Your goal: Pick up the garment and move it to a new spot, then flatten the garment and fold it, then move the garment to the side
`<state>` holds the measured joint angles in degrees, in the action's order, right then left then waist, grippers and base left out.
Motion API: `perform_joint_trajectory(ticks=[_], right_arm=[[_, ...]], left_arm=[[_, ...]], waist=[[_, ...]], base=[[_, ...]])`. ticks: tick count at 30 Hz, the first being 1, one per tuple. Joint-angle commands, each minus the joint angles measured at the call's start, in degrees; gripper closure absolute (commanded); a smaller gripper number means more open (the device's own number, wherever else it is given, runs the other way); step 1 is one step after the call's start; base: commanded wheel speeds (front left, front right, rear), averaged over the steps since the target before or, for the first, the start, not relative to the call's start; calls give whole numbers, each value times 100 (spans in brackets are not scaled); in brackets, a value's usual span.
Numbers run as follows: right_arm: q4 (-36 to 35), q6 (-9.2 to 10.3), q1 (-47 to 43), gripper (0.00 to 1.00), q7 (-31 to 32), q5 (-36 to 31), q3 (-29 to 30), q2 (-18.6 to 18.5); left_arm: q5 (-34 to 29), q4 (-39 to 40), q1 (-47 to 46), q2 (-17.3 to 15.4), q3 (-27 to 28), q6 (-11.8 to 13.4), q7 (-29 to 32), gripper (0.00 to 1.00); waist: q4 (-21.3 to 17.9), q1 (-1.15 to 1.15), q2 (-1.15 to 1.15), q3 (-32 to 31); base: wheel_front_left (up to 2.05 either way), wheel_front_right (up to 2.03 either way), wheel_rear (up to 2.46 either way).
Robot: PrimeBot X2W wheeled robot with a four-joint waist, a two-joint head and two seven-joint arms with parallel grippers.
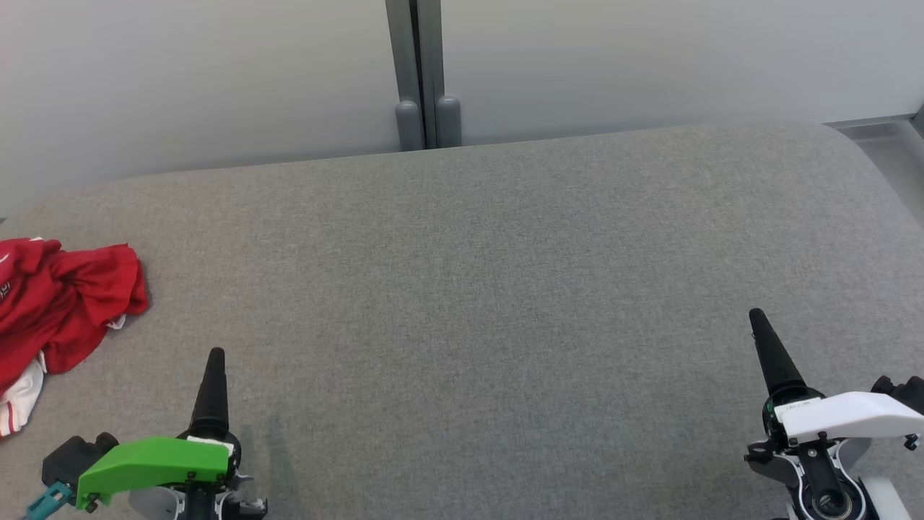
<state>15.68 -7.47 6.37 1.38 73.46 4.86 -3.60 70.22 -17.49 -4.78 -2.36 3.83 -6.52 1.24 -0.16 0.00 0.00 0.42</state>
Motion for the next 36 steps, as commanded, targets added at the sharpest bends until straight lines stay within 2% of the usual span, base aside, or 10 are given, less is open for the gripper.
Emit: perform_joint_trajectory(ticks=[1,13,36], right_arm=[[-107,-4,153,0,-75,-289,20,-37],[-130,-4,163,0,-349,-1764,157,84],[-92,-4,211,0,-780,-3632,-225,89]], left_arm=[[-297,75,-175,-58,-25,42,-65,0],[-1530,2,-187,-100,-261,258,-338,0],[-3265,-223,-264,-150,-628,538,-768,0]], waist=[[0,0,0,0],[-2,0,0,4],[6,0,0,-11]], base=[[0,0,0],[0,0,0],[0,0,0]])
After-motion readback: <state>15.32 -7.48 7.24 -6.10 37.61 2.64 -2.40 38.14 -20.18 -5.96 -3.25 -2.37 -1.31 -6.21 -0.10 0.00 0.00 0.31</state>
